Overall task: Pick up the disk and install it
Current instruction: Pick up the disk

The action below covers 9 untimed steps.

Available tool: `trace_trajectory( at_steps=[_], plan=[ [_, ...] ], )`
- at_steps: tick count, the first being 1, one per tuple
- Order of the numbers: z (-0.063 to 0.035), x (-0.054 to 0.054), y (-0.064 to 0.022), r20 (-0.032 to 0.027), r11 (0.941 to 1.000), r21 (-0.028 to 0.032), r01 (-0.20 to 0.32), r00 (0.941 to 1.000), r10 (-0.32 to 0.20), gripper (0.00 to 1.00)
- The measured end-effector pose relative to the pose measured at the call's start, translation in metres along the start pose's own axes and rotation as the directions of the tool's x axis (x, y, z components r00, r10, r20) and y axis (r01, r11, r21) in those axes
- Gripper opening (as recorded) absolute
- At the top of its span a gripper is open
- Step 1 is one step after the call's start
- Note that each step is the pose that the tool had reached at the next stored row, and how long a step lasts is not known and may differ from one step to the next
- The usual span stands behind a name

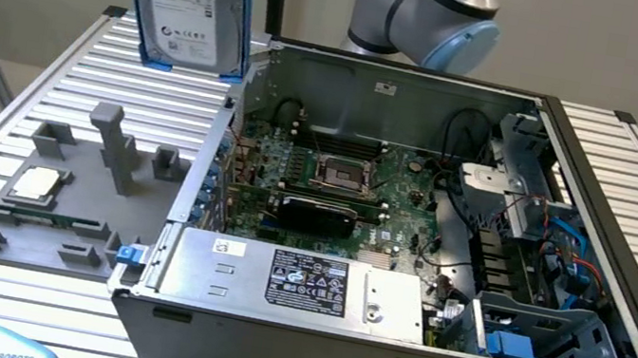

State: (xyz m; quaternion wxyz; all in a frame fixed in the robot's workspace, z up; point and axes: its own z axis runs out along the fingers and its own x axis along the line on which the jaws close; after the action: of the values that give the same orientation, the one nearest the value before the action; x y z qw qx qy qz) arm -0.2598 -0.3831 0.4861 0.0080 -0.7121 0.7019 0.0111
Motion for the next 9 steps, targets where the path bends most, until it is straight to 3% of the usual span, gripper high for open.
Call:
trace_trajectory(
  at_steps=[9],
  plan=[
    [-0.0053, 0.017, -0.0367, 0.0150, 1.0000, 0.0001, 0.000, 0.9999, 0.000, 0.33]
  ],
)
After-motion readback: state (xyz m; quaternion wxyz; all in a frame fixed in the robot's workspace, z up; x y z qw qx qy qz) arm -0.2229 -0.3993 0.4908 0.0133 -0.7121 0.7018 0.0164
